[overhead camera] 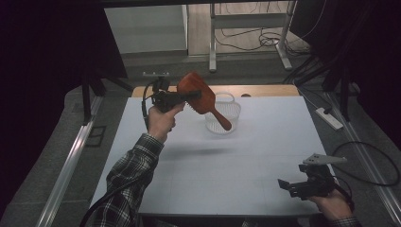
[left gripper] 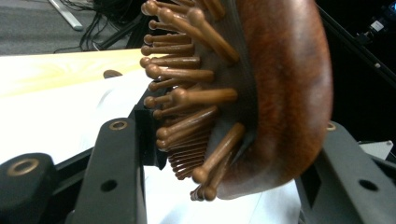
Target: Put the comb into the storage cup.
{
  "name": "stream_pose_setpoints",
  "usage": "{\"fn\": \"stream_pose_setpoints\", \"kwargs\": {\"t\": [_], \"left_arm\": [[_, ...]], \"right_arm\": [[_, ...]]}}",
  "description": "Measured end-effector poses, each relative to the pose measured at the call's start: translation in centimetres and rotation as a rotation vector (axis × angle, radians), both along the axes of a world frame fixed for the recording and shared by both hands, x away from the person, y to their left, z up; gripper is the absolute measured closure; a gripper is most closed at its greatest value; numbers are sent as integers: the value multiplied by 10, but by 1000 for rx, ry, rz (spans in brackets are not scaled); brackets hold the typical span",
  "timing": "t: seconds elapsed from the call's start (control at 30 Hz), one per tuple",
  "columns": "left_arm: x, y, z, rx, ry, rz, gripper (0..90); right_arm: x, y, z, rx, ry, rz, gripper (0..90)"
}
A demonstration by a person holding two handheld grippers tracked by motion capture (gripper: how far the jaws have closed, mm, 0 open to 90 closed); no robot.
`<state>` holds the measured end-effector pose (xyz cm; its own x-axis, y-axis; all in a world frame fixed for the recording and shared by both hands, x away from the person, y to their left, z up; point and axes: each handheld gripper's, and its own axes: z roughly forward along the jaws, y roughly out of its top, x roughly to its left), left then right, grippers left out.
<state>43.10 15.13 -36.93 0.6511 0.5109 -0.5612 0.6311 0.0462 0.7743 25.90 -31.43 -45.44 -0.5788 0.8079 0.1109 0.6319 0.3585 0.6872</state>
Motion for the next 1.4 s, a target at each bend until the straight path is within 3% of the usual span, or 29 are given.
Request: {"fn": "stream_pose_setpoints", "kwargs": {"t": [0.57,0.73,1.4], "left_arm": [[17,-1,6,14,-15,68,510],[22,-3,6,28,-21,82,510],[39,-17,-12,52,-14,140,511]], "right_arm": [[-9,-1,1,-40,0,-37,0],[-10,-3,1,-31,-3,-40,0],[-11,-3,1,-31,-1,-35,0]]}}
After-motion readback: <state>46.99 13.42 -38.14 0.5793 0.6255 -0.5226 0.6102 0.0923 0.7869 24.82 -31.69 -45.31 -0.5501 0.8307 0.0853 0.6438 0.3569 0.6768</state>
